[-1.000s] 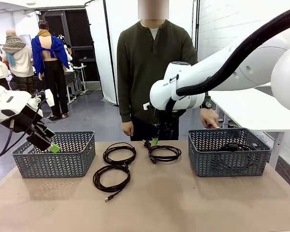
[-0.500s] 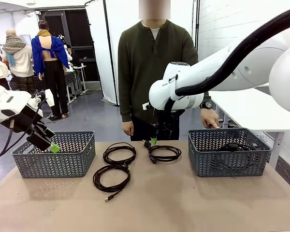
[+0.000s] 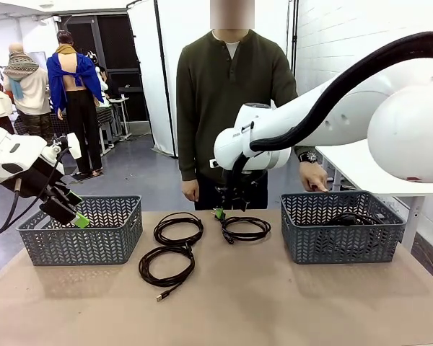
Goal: Organize the cables according to human instructions.
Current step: Pick up a bundle of cables and place it in the basket indicated by the human.
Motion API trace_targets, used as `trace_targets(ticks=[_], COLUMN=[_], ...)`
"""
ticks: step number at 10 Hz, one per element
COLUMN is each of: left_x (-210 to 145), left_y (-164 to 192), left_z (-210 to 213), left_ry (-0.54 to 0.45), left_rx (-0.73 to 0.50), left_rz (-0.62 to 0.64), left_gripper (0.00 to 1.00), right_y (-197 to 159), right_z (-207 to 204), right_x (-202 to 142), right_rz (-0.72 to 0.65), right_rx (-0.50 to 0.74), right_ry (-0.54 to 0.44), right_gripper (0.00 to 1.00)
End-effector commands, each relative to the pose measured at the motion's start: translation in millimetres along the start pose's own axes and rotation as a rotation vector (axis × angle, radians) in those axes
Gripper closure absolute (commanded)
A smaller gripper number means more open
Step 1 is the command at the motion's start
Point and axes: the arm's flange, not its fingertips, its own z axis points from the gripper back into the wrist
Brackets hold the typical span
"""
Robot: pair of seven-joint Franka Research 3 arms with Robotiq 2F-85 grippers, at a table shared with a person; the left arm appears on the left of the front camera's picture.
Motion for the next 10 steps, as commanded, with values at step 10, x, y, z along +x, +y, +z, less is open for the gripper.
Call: trace_targets(ticks=[10], left_x=[-2], left_y=[2], left_z=[0], left_ry=[-0.014], left_rx=[-0.015], left_rz=[-0.002], left_gripper=[0.0], right_y=[-10], right_z=[-48], right_x=[24], right_rz=[-0.125], right_rx=[-0.096], right_ry=[0.057], right_gripper=[0.0])
